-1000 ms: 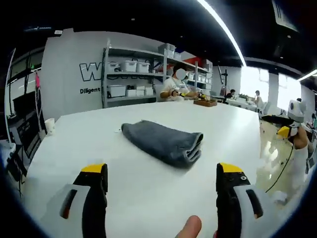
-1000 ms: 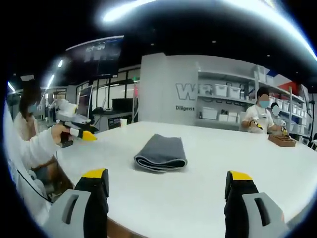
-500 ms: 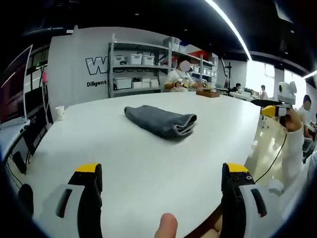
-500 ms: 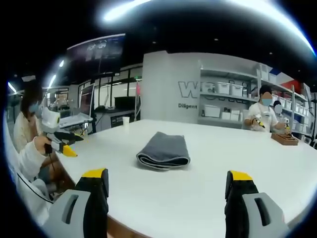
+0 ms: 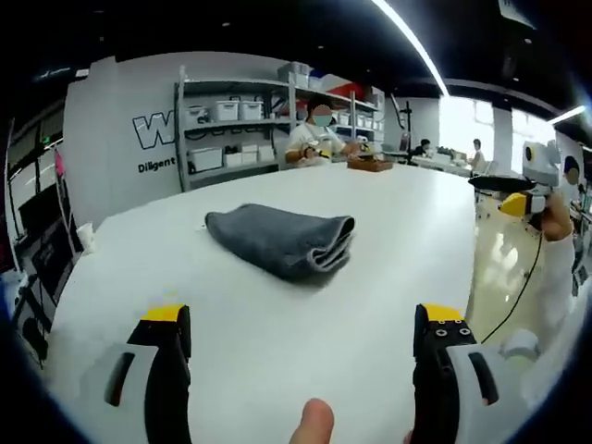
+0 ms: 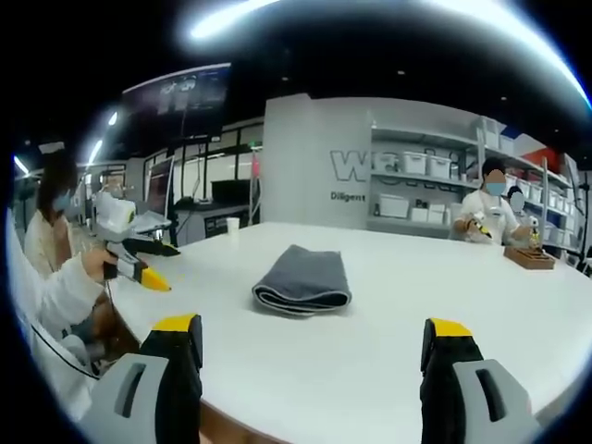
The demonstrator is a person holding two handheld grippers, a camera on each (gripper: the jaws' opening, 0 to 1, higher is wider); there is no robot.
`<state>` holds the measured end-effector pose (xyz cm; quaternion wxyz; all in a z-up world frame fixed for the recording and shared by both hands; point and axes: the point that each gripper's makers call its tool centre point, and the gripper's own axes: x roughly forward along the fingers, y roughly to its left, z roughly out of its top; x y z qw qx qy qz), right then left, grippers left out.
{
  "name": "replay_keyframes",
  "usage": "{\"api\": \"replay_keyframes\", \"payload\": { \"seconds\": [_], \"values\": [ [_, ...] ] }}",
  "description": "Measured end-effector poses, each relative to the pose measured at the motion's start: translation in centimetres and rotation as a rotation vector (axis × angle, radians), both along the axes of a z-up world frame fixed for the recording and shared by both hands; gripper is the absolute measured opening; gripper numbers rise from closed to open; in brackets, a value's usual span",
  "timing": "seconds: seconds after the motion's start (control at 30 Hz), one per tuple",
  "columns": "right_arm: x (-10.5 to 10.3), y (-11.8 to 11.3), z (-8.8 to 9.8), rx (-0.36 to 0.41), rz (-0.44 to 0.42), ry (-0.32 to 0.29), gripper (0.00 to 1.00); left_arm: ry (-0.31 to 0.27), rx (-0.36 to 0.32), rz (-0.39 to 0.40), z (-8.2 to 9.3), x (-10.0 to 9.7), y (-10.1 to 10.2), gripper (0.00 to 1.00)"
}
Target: Open the folded towel by lifting each exposed corner and separating the folded layers until the towel lies flat within the target outline without major curled edges
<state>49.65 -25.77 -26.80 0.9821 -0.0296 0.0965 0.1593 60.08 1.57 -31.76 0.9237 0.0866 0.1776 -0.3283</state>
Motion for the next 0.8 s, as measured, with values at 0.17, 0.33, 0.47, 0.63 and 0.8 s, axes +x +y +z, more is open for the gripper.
{"api": "replay_keyframes", "payload": {
  "seconds": [0.17,0.33,0.47,0.63,0.8],
  "values": [
    [0.0,-0.1,-0.1,0.0,0.001,0.008,0.99,-0.048,0.072,-0.089,0.0,4.5,-6.4,0.95],
    [0.0,-0.1,-0.2,0.004,0.008,0.011,0.99,-0.072,0.112,-0.14,-0.5,8.0,-11.6,0.89],
    [0.0,-0.3,-0.3,0.01,0.014,0.013,0.98,-0.097,0.127,-0.181,-1.2,11.2,-16.2,0.81],
    [0.0,-1.0,-0.4,0.025,0.012,0.015,0.98,-0.115,0.201,-0.196,-3.3,14.9,-20.1,0.75],
    [0.0,-1.8,-0.5,0.037,0.002,0.014,0.98,-0.119,0.296,-0.226,-5.3,16.5,-22.7,0.6]
  ]
}}
